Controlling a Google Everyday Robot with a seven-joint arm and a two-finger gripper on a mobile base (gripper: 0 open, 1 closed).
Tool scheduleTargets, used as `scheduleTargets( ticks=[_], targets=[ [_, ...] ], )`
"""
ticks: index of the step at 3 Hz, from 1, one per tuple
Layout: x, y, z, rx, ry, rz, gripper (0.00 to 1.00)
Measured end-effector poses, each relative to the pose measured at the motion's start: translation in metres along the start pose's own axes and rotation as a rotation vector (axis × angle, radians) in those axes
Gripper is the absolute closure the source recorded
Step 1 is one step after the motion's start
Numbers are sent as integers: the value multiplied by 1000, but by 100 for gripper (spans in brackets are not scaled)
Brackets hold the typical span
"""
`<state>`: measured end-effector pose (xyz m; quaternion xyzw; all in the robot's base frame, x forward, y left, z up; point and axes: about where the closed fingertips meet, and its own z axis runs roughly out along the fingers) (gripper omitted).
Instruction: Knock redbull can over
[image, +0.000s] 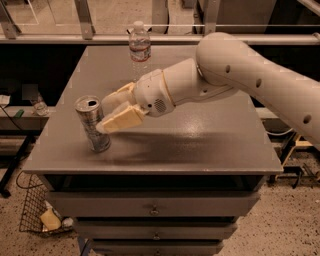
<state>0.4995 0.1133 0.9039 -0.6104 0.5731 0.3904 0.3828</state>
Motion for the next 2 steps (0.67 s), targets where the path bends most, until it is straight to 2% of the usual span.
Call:
scheduleTargets(
  ticks=[1,2],
  targets=[
    [-2,-1,6,-15,-39,4,62],
    [5,-3,4,-13,-56,20,93]
  ],
)
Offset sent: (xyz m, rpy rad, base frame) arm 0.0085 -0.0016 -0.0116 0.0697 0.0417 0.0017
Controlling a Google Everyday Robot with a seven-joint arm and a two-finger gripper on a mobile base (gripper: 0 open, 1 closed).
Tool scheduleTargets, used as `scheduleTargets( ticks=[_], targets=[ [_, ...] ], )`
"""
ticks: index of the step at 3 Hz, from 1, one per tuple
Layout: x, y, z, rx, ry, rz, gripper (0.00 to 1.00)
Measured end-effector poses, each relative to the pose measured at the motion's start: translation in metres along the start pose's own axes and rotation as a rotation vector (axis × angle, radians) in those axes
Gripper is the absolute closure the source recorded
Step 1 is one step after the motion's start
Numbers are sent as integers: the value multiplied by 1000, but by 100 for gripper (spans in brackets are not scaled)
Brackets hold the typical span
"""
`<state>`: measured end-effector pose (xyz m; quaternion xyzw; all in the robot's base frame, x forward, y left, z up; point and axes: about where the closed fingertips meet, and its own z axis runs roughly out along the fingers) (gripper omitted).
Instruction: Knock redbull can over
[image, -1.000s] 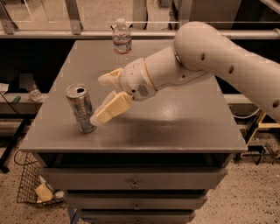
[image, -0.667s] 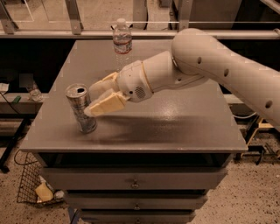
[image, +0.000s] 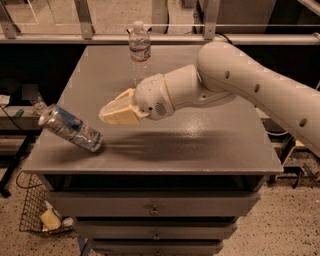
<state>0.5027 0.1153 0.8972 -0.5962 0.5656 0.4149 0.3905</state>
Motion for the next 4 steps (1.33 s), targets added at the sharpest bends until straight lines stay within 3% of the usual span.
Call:
scheduleTargets(
  ticks=[1,4],
  targets=[
    [9,0,-9,24,-1,16,100],
    [23,-3,-50,131,42,28,100]
  ],
)
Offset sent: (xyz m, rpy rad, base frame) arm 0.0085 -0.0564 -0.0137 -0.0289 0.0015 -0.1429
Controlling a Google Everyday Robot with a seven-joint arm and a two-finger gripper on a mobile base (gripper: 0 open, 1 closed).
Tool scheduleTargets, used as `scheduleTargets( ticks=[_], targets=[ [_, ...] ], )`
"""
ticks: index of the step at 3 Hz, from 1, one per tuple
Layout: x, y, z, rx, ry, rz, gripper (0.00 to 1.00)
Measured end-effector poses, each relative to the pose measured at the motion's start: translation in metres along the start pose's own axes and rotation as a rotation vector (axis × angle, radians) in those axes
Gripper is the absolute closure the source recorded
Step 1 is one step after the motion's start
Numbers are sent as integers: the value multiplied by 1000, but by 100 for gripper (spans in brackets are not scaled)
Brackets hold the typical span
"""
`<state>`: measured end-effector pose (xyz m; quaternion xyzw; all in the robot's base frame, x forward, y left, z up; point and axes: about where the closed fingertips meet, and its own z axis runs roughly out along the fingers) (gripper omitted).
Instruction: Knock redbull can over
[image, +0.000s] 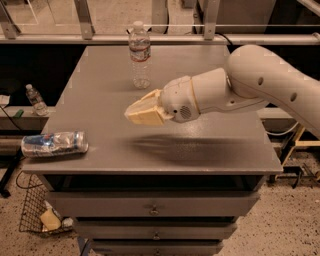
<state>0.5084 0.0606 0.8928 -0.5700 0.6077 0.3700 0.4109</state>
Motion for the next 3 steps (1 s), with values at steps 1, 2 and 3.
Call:
scheduleTargets(
  ticks=[1,2,3],
  targets=[
    [0,-3,-14,16,21,-12,82],
    [-1,-2,-13,13,22,-14,60],
    [-2,-1,-12,10,23,-17,36]
  ],
)
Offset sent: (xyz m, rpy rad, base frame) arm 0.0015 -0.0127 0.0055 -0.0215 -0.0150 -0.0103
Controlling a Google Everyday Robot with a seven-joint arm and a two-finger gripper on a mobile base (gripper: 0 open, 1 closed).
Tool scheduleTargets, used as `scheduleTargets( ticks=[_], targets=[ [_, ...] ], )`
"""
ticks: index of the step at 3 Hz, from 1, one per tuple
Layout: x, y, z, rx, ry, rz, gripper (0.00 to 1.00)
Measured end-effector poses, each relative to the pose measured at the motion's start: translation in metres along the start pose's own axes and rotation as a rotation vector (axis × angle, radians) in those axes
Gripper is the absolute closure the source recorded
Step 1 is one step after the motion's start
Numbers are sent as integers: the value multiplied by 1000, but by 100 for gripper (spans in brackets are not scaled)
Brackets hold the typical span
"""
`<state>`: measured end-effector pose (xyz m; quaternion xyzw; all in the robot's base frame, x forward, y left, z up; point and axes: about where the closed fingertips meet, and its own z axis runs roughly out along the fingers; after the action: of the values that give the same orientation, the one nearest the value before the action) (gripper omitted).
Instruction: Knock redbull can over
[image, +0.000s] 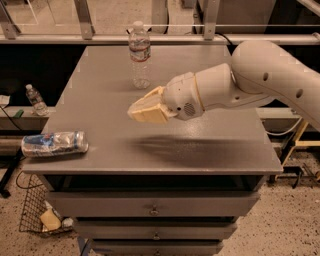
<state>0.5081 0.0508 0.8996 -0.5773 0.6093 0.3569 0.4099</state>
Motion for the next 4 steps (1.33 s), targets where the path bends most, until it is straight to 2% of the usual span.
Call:
scheduleTargets(
  ticks=[1,2,3,4],
  targets=[
    [-1,1,1,-3,0,-3,12],
    [-1,1,-1,-3,-2,-14,0],
    [12,-9,-27,56,91,-30,0],
    [33,-24,-90,176,242,-29,0]
  ],
)
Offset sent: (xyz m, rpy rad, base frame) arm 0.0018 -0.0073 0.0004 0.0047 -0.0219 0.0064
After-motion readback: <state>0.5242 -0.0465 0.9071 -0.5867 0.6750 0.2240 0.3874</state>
